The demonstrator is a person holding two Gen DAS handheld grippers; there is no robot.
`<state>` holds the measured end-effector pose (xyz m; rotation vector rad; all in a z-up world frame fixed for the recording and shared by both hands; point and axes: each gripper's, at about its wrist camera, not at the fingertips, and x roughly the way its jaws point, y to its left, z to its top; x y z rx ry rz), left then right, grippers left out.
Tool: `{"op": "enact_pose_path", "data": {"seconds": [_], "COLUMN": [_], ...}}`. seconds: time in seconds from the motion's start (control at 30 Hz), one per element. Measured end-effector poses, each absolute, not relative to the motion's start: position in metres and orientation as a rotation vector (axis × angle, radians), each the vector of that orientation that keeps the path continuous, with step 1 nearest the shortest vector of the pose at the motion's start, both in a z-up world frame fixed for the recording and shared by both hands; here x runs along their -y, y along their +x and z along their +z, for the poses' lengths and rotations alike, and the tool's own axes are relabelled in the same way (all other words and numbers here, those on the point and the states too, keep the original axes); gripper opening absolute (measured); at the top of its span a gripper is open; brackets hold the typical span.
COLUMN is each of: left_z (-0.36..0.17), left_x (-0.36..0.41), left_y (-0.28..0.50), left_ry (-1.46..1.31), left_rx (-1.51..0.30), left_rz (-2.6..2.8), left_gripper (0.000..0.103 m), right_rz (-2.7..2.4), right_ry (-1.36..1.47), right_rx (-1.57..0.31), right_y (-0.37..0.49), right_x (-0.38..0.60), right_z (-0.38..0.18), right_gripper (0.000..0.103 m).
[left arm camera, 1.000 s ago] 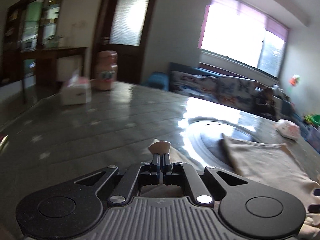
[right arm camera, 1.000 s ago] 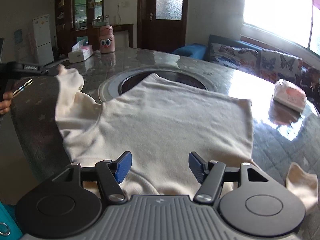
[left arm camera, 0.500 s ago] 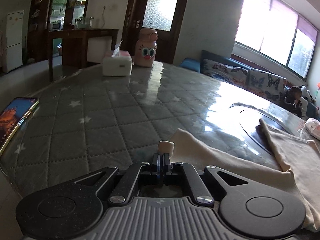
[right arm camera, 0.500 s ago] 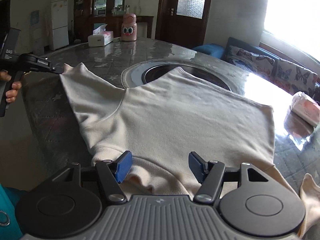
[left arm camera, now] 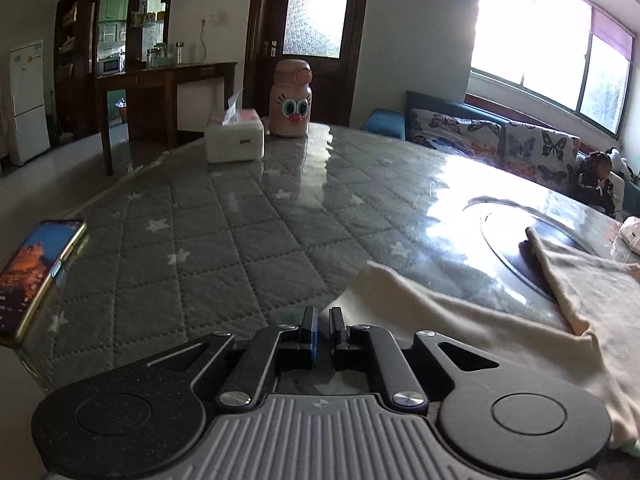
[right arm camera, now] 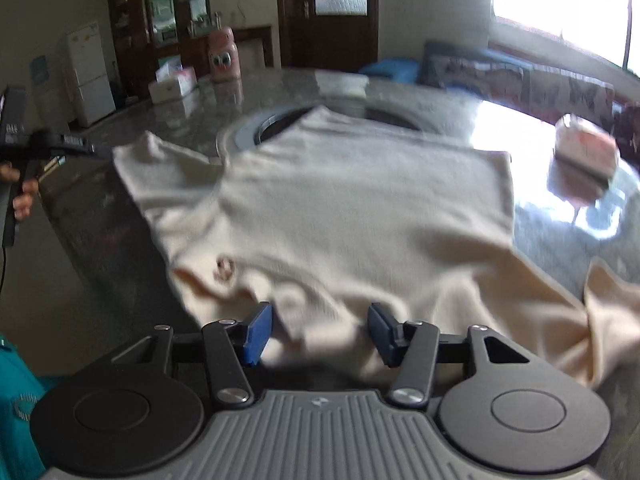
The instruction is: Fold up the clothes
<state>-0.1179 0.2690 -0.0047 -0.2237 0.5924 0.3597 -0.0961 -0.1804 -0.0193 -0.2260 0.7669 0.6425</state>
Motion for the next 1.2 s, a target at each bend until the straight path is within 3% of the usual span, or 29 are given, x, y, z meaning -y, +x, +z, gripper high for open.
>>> {"op": "enact_pose_path", "data": {"seconds": [0.47, 0.73, 1.03, 1.2], "left_z": [0.019, 0.015, -0.014, -0.025], "left_x": [-0.158, -0.050, 0.034, 0.047], "left_y": [-0.071, -0.041, -0.050, -0.060], "left_ry": [-0.146, -0.055, 0.054, 0.077], "left_rx": [-0.559, -0.598, -0.685, -0.716], "left_rz": [-0.048, -0.391, -0.639, -0.694], "left_gripper": [0.017, 0.017, 0.017, 0.026], "right_rz": [0.279, 0.143, 0.083, 0.076], "right_ry": [-0.144, -0.167, -0.203, -0.190], "right_rx": [-0.668, -0.690, -0.715, -0.701], "right_y": [-0.046, 0.003, 0.024, 0.024], "right_x": [0.270, 0.281, 0.282, 0.288], "right_z": [0.016, -0.005, -0.030, -0.030], "right_gripper": [0.043, 0.033, 0.031, 0.010]}}
